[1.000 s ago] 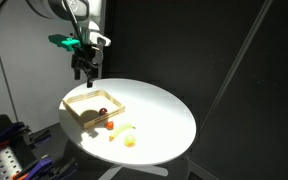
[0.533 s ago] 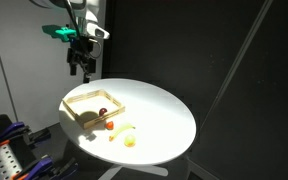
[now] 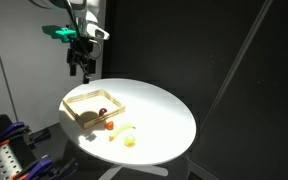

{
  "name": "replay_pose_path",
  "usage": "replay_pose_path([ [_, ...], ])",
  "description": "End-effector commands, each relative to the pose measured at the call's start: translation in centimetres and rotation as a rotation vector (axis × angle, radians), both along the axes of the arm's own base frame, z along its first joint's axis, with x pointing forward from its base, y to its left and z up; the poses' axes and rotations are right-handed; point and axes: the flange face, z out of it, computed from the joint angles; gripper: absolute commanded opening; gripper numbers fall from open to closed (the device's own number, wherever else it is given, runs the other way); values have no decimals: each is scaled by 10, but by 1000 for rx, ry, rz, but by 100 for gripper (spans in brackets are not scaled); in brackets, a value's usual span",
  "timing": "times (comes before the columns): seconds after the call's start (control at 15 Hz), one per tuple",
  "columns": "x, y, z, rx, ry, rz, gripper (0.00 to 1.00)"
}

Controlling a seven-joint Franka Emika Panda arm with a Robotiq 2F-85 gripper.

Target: Put the plum in the crate

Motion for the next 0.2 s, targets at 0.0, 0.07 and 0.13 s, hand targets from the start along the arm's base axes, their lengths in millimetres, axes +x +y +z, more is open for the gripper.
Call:
replay_pose_path([
  [0.0, 0, 0, 0, 0, 0, 0, 100],
  [0.07, 0, 0, 0, 0, 1, 0, 100],
  [0.13, 0, 0, 0, 0, 1, 0, 100],
])
